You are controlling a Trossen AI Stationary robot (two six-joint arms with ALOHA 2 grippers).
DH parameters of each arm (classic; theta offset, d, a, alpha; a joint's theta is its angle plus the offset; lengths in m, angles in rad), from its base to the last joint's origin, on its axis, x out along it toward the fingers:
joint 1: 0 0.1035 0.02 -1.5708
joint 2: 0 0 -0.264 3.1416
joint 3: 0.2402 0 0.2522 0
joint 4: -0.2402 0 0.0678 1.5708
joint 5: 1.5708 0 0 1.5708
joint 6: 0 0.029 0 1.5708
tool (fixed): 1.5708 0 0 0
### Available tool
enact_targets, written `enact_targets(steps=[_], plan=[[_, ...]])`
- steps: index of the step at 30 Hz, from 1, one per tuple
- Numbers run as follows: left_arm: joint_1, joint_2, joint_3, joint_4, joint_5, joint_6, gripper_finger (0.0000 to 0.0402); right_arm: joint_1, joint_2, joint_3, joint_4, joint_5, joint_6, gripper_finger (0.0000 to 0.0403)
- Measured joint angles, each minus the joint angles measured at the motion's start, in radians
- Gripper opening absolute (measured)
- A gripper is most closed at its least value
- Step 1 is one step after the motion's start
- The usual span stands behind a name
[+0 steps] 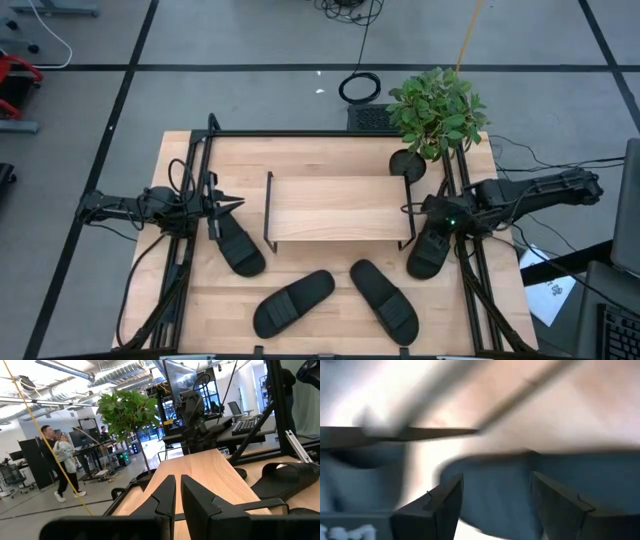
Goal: Pick and place slides into the shelf
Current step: Adjust the shelf
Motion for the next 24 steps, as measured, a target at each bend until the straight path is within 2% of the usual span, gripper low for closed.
enact_targets(steps=[5,8,14,19,24], plan=[[0.000,0.000,0.000,0.008,0.000,-0.001,0.0037,0.141,0.011,0.000,0.273,0.035,-0.035,0.0219],[0.000,0.000,0.000,0.022,0.000,-0.005,0.0037,0.234,0.043,0.000,0.356,0.084,-0.048,0.0219],[0.000,0.000,0.000,0.026,0.000,-0.035,0.0037,0.418,0.120,0.001,0.238,0.193,0.057,0.0214],[0.000,0.000,0.000,0.019,0.000,-0.039,0.0037,0.488,0.111,0.001,0.078,0.264,0.221,0.0192],[0.000,0.000,0.000,0.000,-0.001,-0.050,0.0037,0.534,0.083,0.002,0.069,0.356,0.251,0.0172]])
